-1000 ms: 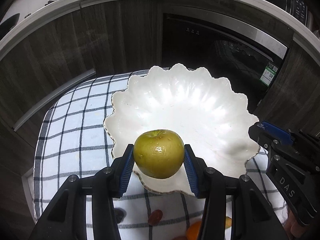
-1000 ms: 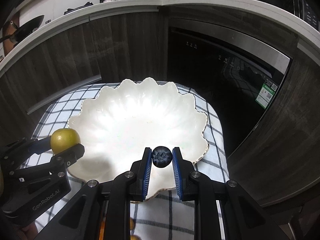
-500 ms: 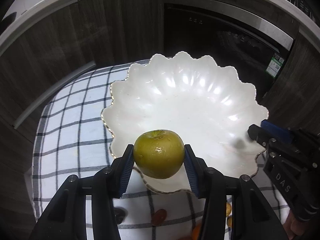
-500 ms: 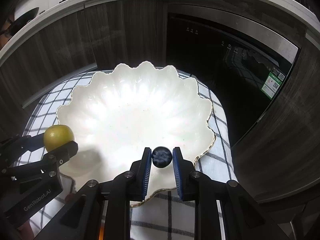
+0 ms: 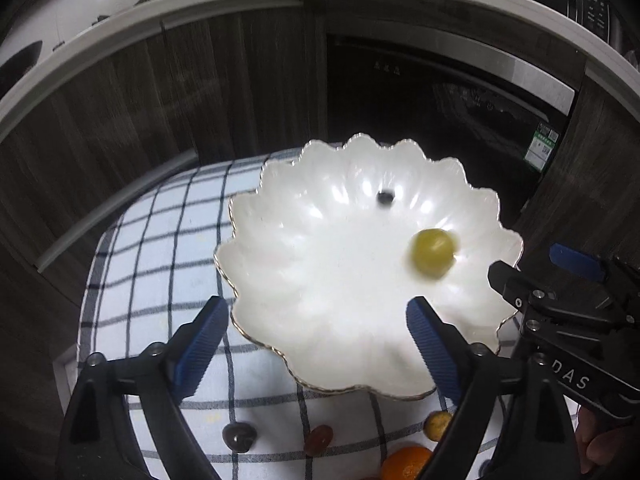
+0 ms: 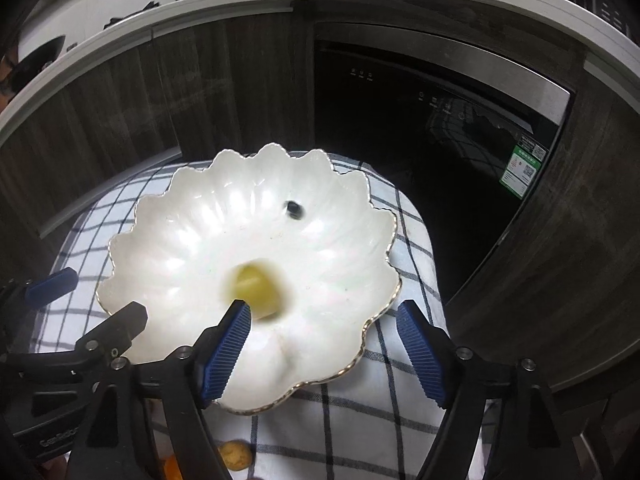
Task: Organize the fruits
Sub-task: 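Open the left tool dropping the apple while the right tool releases the blueberry into the bowl, then withdraw both open tools from the bowl back toward the remaining fruits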
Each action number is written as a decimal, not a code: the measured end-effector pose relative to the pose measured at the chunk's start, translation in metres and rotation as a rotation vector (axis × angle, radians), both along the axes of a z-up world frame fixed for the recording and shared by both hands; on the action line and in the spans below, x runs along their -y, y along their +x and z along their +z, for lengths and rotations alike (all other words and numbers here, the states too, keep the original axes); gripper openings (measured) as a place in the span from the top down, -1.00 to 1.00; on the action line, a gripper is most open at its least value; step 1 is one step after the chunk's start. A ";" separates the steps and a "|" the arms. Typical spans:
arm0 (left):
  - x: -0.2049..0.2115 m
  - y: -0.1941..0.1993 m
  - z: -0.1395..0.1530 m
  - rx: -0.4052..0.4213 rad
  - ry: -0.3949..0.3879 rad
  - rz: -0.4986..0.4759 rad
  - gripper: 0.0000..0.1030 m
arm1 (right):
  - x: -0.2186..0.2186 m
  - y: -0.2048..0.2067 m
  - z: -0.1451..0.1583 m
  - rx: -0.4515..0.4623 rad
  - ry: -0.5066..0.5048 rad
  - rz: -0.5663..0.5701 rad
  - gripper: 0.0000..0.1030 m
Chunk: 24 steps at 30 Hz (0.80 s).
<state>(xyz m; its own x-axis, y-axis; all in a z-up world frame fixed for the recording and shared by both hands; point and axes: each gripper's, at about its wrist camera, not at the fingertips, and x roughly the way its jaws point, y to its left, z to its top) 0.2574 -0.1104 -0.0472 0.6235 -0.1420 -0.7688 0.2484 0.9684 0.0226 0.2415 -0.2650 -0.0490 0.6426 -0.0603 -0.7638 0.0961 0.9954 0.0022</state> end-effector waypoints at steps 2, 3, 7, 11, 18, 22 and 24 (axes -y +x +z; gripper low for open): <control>-0.001 -0.001 0.005 0.014 0.000 0.008 -0.90 | 0.003 -0.002 0.003 0.003 0.005 -0.012 -0.51; -0.001 -0.001 0.006 0.021 0.004 0.016 -0.93 | 0.004 -0.003 0.003 0.006 0.007 -0.015 -0.53; -0.001 -0.005 0.009 0.029 0.011 0.024 -0.94 | 0.006 -0.006 0.008 0.014 0.007 -0.025 -0.56; -0.003 -0.009 0.010 0.034 0.018 0.039 -0.94 | 0.007 -0.010 0.013 0.023 0.003 -0.026 -0.56; -0.015 -0.018 0.013 0.038 0.016 0.058 -0.94 | 0.003 -0.019 0.022 0.036 0.000 -0.021 -0.56; -0.020 -0.026 0.013 0.037 0.015 0.063 -0.94 | -0.002 -0.026 0.026 0.040 0.000 -0.013 -0.56; -0.023 -0.030 0.013 0.032 0.007 0.065 -0.94 | -0.005 -0.030 0.027 0.044 -0.003 -0.010 -0.56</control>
<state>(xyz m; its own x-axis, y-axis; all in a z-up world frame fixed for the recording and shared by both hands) 0.2271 -0.0871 -0.0343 0.6558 -0.0945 -0.7490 0.1835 0.9823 0.0368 0.2114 -0.2600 -0.0216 0.6748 -0.0688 -0.7347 0.1059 0.9944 0.0041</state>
